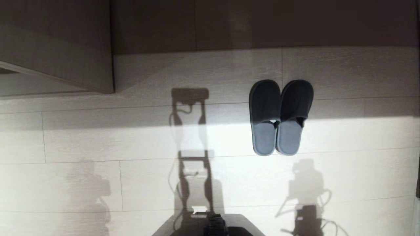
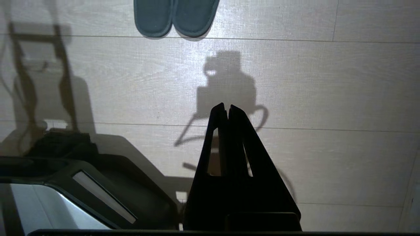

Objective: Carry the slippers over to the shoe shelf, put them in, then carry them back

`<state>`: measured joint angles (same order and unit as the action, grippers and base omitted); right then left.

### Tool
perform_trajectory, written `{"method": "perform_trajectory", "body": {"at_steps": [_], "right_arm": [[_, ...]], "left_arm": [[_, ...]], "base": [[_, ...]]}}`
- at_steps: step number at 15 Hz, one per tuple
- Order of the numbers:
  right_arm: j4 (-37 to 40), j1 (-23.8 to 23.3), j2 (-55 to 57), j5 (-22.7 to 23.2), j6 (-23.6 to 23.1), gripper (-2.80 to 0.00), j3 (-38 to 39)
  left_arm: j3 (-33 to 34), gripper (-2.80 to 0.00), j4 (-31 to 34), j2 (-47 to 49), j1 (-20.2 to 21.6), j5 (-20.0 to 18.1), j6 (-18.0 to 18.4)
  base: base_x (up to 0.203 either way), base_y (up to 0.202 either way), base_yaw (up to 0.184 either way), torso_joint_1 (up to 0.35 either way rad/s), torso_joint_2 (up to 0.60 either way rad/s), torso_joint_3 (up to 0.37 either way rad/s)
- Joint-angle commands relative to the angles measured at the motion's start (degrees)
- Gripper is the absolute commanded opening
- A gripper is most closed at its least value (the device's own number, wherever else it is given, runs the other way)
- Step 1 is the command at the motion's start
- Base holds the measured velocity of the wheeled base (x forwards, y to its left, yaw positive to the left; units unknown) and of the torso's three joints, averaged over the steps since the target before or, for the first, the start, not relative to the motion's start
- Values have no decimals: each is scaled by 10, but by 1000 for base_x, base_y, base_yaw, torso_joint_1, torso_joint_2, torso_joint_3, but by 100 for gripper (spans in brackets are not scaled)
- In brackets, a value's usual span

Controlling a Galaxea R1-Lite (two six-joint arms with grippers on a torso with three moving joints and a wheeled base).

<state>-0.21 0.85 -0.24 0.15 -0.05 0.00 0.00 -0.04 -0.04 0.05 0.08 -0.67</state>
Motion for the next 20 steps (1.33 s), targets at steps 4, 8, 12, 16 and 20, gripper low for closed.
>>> {"method": "perform_trajectory", "body": {"at_steps": [4,8,12,16,20], "right_arm": [[-1,-1,2,0,0,-280,0],[0,0,2,0,0,-280,1],[-1,0,2,0,0,-280,1],[-1,0,2,0,0,-280,1],[-1,0,2,0,0,-280,1]], "left_arm": [[0,-280,-1,0,0,0,0],[0,-280,-1,0,0,0,0],[0,-280,-1,0,0,0,0],[0,-280,-1,0,0,0,0],[0,-280,-1,0,0,0,0]], "base": [[0,0,0,0,3,204],[0,0,0,1,2,204],[0,0,0,2,3,199],[0,0,0,2,2,203],[0,0,0,1,3,208]]}}
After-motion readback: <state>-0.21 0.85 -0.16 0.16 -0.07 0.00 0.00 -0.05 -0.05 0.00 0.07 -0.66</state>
